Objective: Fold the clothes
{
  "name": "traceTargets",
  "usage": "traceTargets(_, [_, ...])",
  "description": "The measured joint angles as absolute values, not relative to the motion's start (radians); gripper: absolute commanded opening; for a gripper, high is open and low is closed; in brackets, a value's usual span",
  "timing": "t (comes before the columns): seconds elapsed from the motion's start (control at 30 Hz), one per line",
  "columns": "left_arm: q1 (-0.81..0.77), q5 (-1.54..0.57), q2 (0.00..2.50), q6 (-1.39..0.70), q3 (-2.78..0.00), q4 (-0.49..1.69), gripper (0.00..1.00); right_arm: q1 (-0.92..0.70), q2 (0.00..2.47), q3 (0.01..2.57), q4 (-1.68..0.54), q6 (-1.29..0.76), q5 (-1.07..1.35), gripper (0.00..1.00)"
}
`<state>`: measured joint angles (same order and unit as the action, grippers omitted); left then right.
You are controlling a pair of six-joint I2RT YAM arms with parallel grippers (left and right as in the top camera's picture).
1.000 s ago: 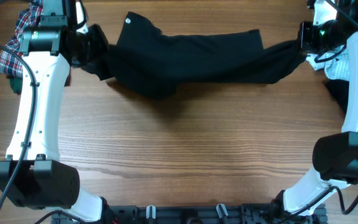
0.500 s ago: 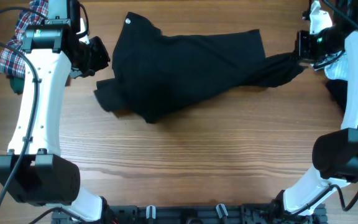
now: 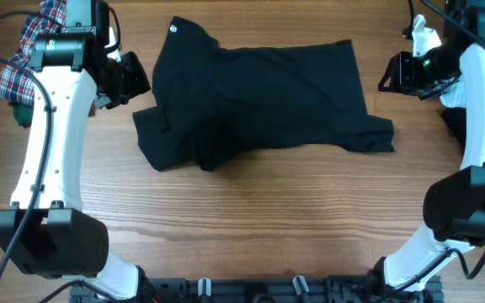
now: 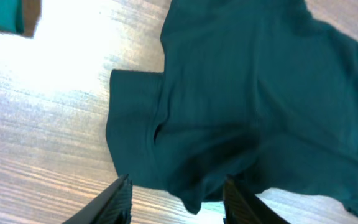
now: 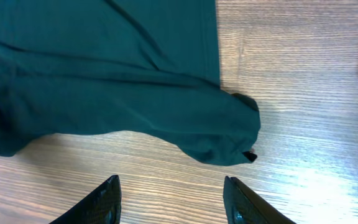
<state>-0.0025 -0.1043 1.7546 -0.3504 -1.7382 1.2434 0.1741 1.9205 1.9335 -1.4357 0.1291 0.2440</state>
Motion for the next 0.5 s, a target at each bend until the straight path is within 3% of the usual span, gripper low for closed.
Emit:
traceTargets(0.27, [-0.022, -0.147, 1.755, -0.349, -1.737, 1.333, 0.31, 0.173, 1.921, 1.934, -1.435, 0.136, 0.323, 0.49])
traceTargets(0.5, [-0.149, -0.123, 1.755, -0.324, -1.697, 1.308, 0.38, 0.134, 1.921, 1.934, -1.356, 0.142, 0.328, 0.49])
